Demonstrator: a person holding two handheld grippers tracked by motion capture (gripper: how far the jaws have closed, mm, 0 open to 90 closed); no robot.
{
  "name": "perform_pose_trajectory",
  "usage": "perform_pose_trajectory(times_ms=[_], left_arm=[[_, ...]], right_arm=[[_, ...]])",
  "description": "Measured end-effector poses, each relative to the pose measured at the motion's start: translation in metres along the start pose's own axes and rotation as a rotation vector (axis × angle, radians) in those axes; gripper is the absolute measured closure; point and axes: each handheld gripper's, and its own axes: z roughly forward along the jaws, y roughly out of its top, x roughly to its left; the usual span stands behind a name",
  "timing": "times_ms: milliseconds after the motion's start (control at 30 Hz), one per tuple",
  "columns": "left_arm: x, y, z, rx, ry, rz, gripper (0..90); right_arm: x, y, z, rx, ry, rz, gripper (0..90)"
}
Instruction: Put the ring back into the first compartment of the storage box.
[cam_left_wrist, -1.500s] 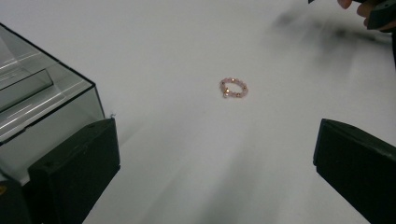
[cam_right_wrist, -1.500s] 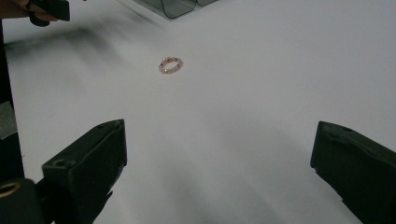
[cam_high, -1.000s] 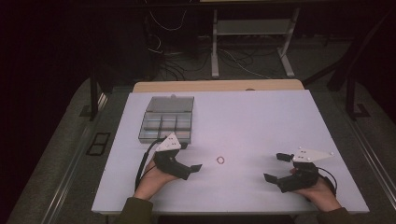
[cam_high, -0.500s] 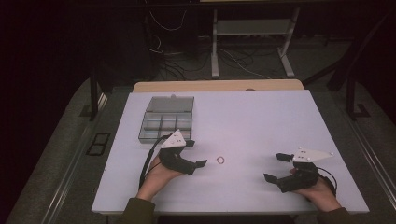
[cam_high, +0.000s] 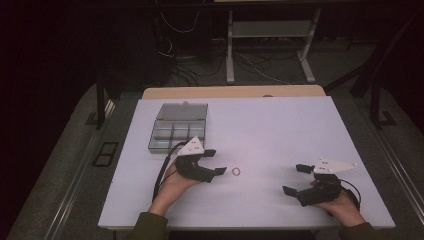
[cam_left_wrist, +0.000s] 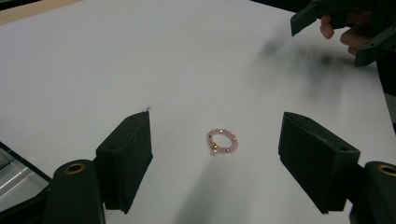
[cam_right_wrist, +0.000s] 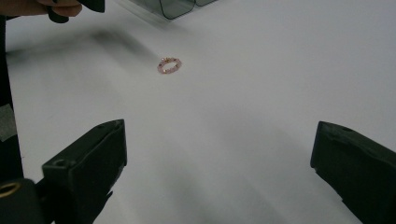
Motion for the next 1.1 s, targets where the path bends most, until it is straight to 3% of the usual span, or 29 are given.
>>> perform_pose_trajectory(times_ms=[700,1100], left_arm=[[0.002,0.012,0.021,-0.01,-0.024,-0.007,29.5],[0.004,0.014,0.036,0.005,-0.027,-0.007,38.6]], right_arm=[[-0.001,-0.001,-0.001,-0.003,-0.003,0.006,3.4],[-0.001,-0.001,-0.001,-0.002,-0.003,0.007,3.4]])
